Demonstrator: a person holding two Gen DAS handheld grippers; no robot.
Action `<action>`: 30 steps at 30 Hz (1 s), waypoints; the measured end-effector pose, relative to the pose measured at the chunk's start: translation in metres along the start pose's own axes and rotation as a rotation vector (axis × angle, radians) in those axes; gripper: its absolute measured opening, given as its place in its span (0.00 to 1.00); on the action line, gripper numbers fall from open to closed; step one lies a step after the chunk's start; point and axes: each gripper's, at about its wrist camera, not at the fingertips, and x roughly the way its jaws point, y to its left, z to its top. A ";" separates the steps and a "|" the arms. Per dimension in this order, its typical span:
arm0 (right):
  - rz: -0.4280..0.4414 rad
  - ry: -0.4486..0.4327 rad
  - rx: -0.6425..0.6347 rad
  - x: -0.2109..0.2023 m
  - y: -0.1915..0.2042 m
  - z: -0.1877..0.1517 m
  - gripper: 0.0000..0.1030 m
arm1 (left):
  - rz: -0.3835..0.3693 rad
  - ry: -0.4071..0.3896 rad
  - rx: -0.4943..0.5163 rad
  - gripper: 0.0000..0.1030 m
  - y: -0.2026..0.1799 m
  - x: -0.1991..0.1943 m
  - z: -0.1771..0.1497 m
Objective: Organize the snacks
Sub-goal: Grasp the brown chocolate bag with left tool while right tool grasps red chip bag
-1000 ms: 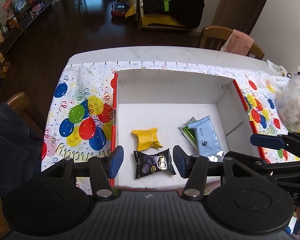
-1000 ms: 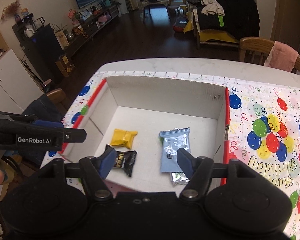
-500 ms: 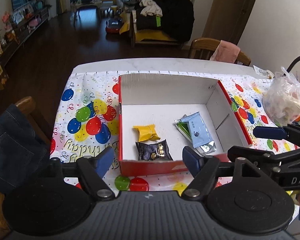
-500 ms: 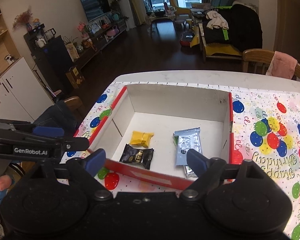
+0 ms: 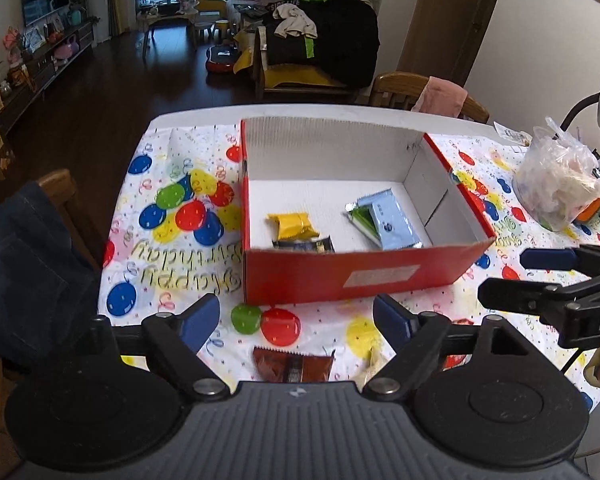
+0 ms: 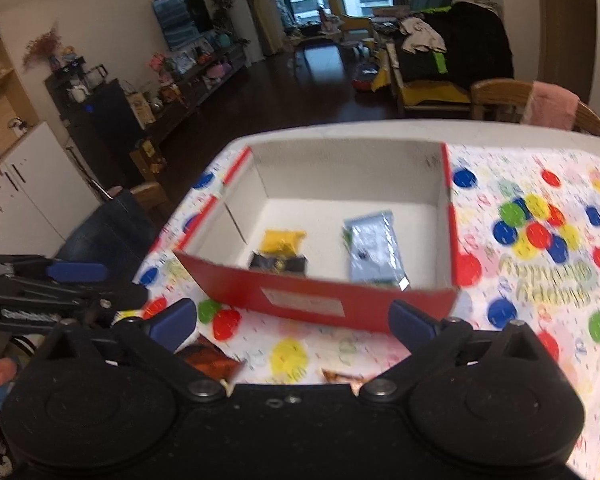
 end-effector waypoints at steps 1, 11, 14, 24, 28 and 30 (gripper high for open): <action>-0.013 0.013 0.010 0.002 -0.002 -0.006 1.00 | -0.002 0.010 0.003 0.82 0.000 0.002 -0.004; -0.092 0.167 0.160 0.031 -0.023 -0.040 0.99 | -0.030 0.207 0.004 0.82 0.006 0.046 -0.028; -0.119 0.210 0.200 0.042 -0.028 -0.046 0.99 | -0.042 0.264 -0.018 0.82 0.010 0.059 -0.032; -0.171 0.279 0.352 0.072 -0.049 -0.061 0.92 | -0.008 0.337 -0.037 0.82 0.013 0.088 -0.034; -0.187 0.281 0.331 0.078 -0.046 -0.059 0.92 | 0.008 0.354 -0.017 0.82 0.010 0.096 -0.035; -0.194 0.287 0.315 0.082 -0.043 -0.059 0.90 | 0.017 0.364 -0.009 0.82 0.009 0.100 -0.036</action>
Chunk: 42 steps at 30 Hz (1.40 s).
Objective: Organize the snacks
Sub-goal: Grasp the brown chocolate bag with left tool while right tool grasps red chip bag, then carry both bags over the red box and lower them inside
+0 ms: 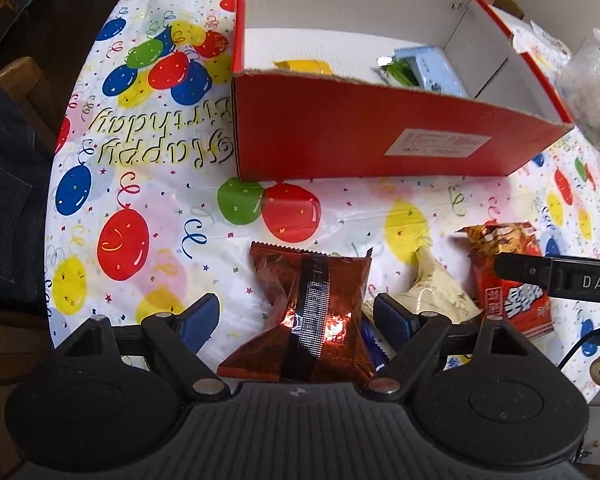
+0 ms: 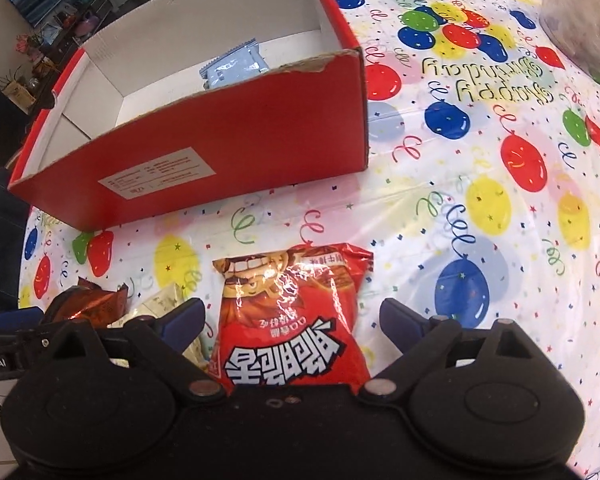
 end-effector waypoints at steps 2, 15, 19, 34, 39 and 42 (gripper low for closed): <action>-0.005 0.001 -0.018 0.002 0.002 0.000 0.90 | 0.009 0.007 0.000 0.82 0.000 0.003 -0.001; -0.031 -0.007 -0.074 0.008 0.011 0.000 0.75 | -0.005 0.030 -0.024 0.72 0.001 0.012 -0.002; -0.032 -0.018 -0.088 0.008 0.011 -0.001 0.73 | 0.005 0.038 -0.009 0.62 -0.002 0.013 -0.003; -0.006 -0.044 -0.072 -0.004 0.006 -0.002 0.63 | -0.022 0.025 -0.093 0.46 0.011 0.005 -0.005; 0.010 -0.063 -0.060 -0.014 0.003 -0.001 0.63 | -0.033 0.006 -0.125 0.46 0.017 -0.004 -0.010; 0.021 -0.082 -0.063 -0.023 0.003 -0.002 0.63 | -0.039 -0.012 -0.166 0.46 0.023 -0.011 -0.013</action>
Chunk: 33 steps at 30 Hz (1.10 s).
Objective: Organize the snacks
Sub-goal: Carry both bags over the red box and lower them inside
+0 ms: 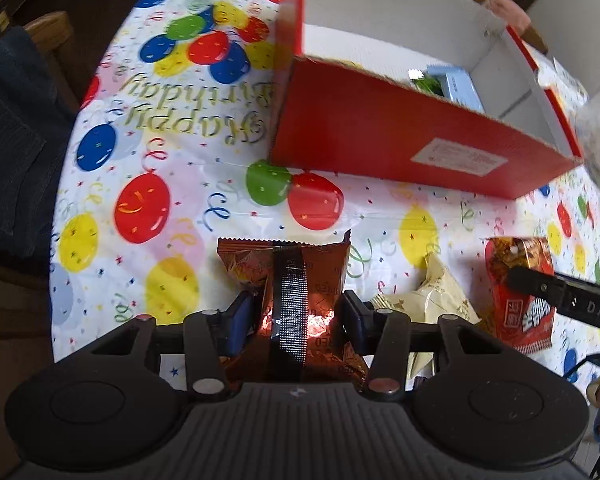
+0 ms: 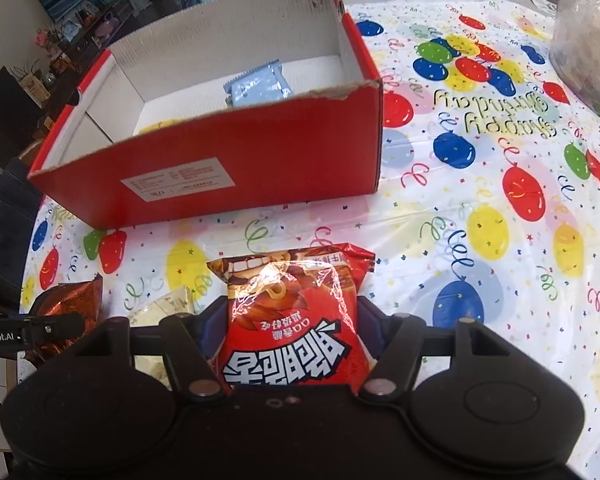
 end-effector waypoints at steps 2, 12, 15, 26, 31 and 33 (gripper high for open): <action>0.006 -0.015 -0.002 -0.006 0.000 0.000 0.63 | -0.009 -0.011 -0.026 0.46 0.004 -0.005 -0.002; 0.049 -0.085 0.002 -0.038 0.002 0.003 0.62 | -0.009 -0.098 -0.026 0.46 0.002 -0.038 -0.008; 0.060 -0.105 -0.003 -0.047 0.004 0.007 0.62 | -0.015 -0.125 -0.012 0.46 -0.002 -0.049 -0.005; 0.086 -0.191 -0.048 -0.075 0.015 0.044 0.62 | -0.028 -0.224 0.036 0.46 -0.025 -0.080 0.022; 0.085 -0.217 -0.070 -0.077 0.018 0.069 0.62 | -0.017 -0.262 0.060 0.46 -0.038 -0.088 0.044; 0.084 -0.220 -0.074 -0.075 0.018 0.079 0.62 | -0.012 -0.274 0.073 0.46 -0.044 -0.090 0.053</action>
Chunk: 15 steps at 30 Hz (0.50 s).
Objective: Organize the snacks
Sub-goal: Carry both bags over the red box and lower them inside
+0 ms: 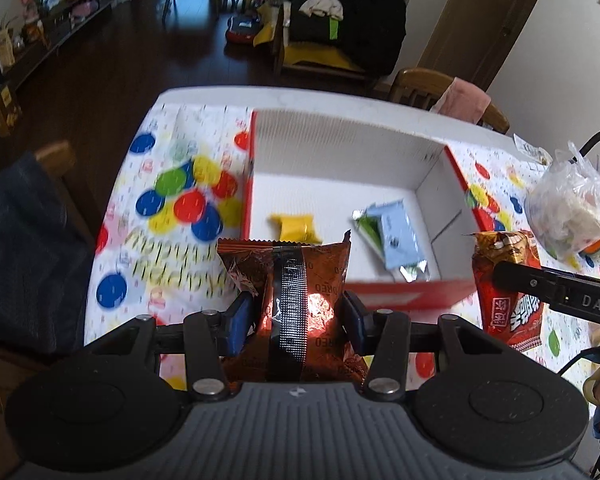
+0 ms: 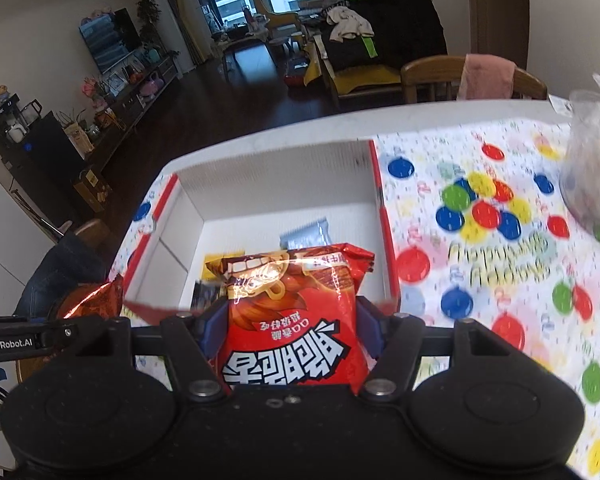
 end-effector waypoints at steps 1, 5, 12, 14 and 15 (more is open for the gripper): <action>0.002 0.001 -0.001 0.003 -0.001 0.005 0.62 | 0.001 -0.005 0.007 0.46 -0.002 0.001 0.005; 0.011 0.010 -0.013 0.016 -0.001 0.024 0.62 | 0.017 -0.014 0.028 0.46 -0.012 0.008 0.025; 0.017 0.034 -0.037 0.041 -0.002 0.051 0.62 | 0.036 0.003 0.058 0.46 -0.023 0.030 0.053; 0.012 0.045 -0.040 0.050 -0.003 0.057 0.62 | 0.049 0.010 0.069 0.46 -0.026 0.039 0.061; 0.008 0.050 -0.044 0.055 -0.003 0.060 0.62 | 0.055 0.014 0.074 0.46 -0.028 0.044 0.065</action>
